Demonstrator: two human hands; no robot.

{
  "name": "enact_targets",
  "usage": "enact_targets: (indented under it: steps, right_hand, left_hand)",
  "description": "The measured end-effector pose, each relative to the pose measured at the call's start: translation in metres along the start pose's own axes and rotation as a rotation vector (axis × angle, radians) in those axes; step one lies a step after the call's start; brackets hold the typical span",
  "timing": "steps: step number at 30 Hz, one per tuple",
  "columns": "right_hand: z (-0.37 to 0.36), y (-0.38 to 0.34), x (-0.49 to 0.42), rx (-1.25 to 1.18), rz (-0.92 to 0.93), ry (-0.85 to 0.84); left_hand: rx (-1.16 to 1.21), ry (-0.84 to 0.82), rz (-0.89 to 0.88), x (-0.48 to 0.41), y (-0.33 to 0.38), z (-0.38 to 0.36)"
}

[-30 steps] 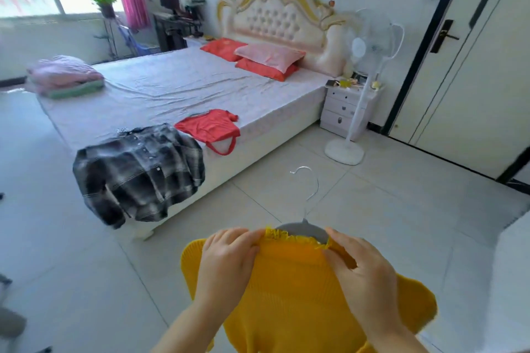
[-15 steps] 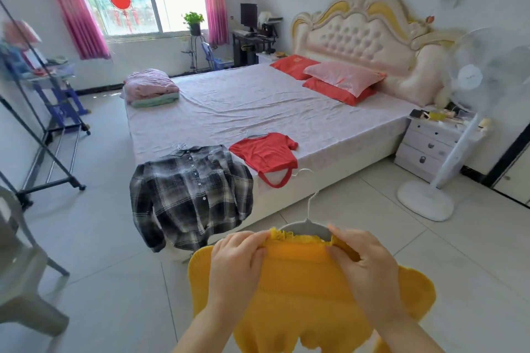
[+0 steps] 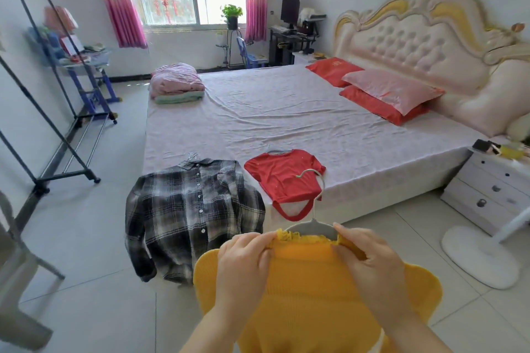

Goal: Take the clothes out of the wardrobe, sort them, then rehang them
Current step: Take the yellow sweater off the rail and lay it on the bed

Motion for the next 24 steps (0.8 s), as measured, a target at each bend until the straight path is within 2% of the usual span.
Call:
enact_targets:
  steps: [6, 14, 21, 24]
  right_hand:
    - [-0.032, 0.042, -0.095, -0.008, -0.050, -0.022]
    - [-0.043, 0.106, -0.208, 0.081, -0.083, 0.048]
    - [-0.045, 0.215, -0.305, 0.089, -0.099, 0.072]
    - [-0.044, 0.272, -0.350, 0.084, -0.107, 0.044]
  left_hand:
    - [0.043, -0.039, 0.003, -0.095, -0.035, -0.063]
    - [0.096, -0.113, 0.025, -0.210, -0.047, -0.151]
    - [0.082, -0.124, 0.014, -0.292, -0.035, -0.268]
    - [0.086, -0.142, 0.061, -0.325, -0.031, -0.328]
Point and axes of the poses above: each hand's wrist, its own x-axis away from the middle knuckle, its own z-axis out of the back of the hand, y = z × x, the point moved 10 cm from there along -x, towards the middle knuckle, and after that the axes turned 14 degrees about x, right-handed, at the moved point
